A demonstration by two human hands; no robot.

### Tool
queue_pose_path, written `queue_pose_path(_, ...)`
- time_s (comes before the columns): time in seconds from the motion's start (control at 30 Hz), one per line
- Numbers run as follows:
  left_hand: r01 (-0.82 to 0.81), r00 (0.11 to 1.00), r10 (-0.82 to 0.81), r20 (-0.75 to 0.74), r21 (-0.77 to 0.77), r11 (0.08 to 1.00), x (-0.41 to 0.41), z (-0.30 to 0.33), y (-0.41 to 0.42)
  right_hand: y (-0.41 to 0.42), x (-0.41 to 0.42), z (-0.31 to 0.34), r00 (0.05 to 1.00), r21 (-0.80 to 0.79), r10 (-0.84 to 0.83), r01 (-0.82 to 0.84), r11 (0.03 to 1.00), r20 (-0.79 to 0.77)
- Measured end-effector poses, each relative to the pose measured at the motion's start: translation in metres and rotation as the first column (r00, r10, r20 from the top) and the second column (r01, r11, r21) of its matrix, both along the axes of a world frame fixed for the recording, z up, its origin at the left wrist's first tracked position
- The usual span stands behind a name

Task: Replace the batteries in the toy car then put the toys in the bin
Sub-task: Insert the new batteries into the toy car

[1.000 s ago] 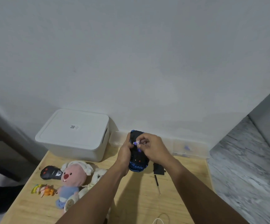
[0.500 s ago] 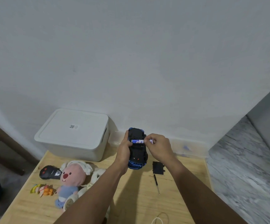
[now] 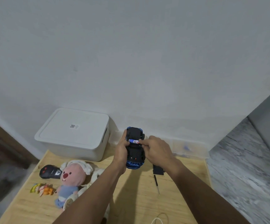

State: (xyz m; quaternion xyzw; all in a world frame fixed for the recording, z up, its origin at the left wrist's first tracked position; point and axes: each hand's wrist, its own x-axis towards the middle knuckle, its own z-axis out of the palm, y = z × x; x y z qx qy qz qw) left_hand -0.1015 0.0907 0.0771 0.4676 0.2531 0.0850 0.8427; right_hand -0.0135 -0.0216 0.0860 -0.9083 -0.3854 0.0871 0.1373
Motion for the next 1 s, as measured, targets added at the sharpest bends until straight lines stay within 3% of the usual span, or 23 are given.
queue_pose_path(0.1, -0.003, 1.0, 0.003, -0.02, 0.011, 1.0, 0.001, -0.002, 0.0, 0.0, 0.0, 0.003, 0.997, -0.084, 0.067, -0.064, 0.994, 0.042)
queue_pose_path(0.17, -0.012, 1.0, 0.013, -0.028, 0.019, 1.0, 0.001, -0.004, 0.002, 0.0, 0.002, 0.003, 0.998, -0.064, 0.057, -0.059, 0.996, -0.029)
queue_pose_path(0.23, -0.025, 0.999, 0.026, -0.031, 0.031, 0.999, 0.002, -0.005, 0.005, -0.001, 0.003, 0.002, 0.964, 0.131, -0.075, 0.112, 0.985, -0.257)
queue_pose_path(0.3, -0.028, 0.999, 0.03, -0.039, 0.049, 0.998, 0.002, -0.004, 0.008, -0.001, 0.004, 0.005, 0.862, 0.31, -0.18, 0.355, 0.882, -0.473)
queue_pose_path(0.43, -0.014, 0.997, 0.022, -0.079, 0.099, 0.995, 0.001, -0.005, 0.01, 0.003, 0.004, 0.015, 0.684, 0.387, -0.22, 0.614, 0.688, -0.695)
queue_pose_path(0.73, -0.095, 0.987, 0.098, -0.125, 0.032, 0.995, 0.001, -0.013, 0.011, 0.001, 0.0, 0.018, 0.614, 0.418, -0.165, 0.685, 0.597, -0.772)
queue_pose_path(1.0, -0.113, 0.987, 0.116, -0.111, 0.034, 0.993, 0.004, -0.013, 0.005, 0.008, -0.003, 0.013, 0.734, 0.521, -0.145, 0.593, 0.614, -0.664)
